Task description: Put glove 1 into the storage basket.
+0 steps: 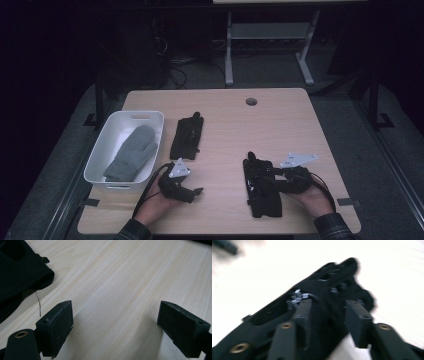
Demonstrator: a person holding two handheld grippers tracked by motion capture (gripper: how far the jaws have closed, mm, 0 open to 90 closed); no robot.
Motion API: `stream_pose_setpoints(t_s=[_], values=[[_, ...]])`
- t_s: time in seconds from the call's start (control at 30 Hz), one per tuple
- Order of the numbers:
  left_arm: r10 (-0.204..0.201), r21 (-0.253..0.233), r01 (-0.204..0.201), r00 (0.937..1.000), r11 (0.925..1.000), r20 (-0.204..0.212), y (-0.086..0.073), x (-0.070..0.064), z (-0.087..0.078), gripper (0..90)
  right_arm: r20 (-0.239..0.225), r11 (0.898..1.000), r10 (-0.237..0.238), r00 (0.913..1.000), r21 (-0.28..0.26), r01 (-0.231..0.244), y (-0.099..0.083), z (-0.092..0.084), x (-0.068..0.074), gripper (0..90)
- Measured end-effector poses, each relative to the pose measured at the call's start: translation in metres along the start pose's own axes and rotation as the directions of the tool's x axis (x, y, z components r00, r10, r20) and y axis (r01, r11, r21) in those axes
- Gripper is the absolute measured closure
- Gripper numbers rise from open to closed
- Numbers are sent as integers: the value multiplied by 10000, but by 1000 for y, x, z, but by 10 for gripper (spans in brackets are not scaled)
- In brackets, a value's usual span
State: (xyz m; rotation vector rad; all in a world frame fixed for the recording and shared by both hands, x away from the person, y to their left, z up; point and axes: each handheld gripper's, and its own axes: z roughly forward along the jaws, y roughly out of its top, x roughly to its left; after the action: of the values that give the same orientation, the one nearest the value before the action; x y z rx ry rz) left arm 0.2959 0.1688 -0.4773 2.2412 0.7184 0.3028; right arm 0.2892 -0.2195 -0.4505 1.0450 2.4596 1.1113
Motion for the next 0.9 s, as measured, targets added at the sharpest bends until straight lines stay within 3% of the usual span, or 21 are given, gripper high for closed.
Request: stream_pose_setpoints(t_s=[0.03,0.13,0.3,0.47,0.6,0.9], values=[[-42,-1,42,10000,10000,10,0,0,0,123,138,9999,74,9999,-74,-73,-1,-1,-3,391],[-34,27,34,10000,10000,16,0,0,0,123,598,9994,337,9976,-11,-337,-10,-4,-21,285],[-11,27,11,10000,10000,10,0,0,0,123,1252,9973,727,9895,-122,-717,-22,-12,-45,190],[25,26,-25,10000,10000,18,0,0,0,123,1799,9950,956,9790,102,-990,-35,-15,-61,144],[65,31,-65,10000,10000,22,0,1,0,123,1867,9929,1128,9759,164,-1179,-42,-15,-69,132],[-123,411,131,9998,9991,-179,5,-2,1,134,1979,9900,1359,9708,93,-1405,-48,-12,-74,107]])
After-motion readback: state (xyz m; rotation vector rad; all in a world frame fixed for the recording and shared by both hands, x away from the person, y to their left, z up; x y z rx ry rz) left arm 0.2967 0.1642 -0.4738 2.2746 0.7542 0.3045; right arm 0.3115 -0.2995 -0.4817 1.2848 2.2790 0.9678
